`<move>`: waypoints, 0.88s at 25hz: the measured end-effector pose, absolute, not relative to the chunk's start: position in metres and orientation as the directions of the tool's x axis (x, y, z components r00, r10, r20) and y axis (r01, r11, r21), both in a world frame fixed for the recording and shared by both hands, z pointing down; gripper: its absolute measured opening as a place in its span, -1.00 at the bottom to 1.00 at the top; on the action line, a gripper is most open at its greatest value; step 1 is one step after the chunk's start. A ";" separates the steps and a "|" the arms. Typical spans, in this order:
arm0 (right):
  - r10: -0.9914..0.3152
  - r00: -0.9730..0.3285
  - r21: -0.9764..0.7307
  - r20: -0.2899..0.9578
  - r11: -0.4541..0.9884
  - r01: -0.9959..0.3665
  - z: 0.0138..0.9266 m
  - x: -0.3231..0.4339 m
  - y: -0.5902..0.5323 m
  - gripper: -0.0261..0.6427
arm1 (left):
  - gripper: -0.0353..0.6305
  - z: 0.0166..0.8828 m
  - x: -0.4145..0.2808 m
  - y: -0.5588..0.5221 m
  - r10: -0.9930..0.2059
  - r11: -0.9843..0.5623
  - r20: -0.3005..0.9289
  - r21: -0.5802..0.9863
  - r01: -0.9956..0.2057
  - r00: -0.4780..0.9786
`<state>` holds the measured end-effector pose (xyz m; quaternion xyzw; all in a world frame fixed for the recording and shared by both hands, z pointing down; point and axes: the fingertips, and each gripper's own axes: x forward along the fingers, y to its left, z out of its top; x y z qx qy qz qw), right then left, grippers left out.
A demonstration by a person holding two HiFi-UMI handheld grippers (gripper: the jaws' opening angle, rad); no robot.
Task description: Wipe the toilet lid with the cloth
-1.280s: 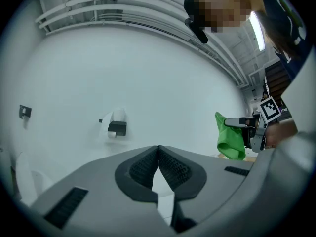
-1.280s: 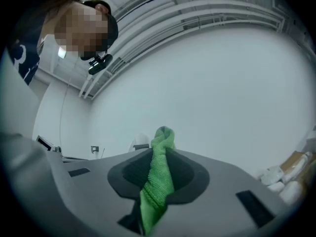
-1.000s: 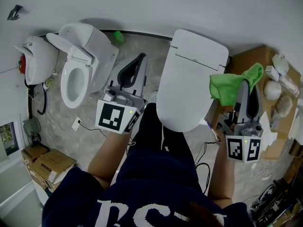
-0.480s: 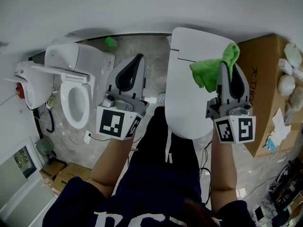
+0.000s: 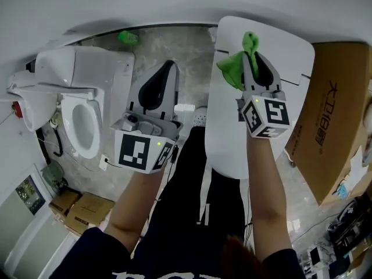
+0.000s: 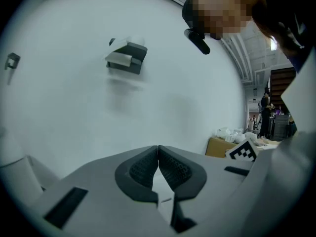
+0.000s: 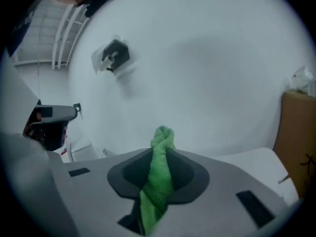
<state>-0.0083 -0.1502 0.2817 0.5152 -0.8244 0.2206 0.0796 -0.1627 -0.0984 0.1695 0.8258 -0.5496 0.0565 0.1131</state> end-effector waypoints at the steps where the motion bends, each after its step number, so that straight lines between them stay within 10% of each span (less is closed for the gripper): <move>1: -0.801 -0.459 -0.286 0.384 0.370 -0.884 0.304 -0.014 -0.154 -0.63 | -0.83 0.182 -0.165 -0.098 -0.893 -0.369 0.226 0.129 -0.921 0.389; 22: -0.644 -0.415 0.124 0.642 0.622 -0.773 0.452 -0.084 -0.154 -0.65 | -0.83 0.289 -0.171 -0.078 -0.871 -0.355 0.294 0.180 -0.917 0.394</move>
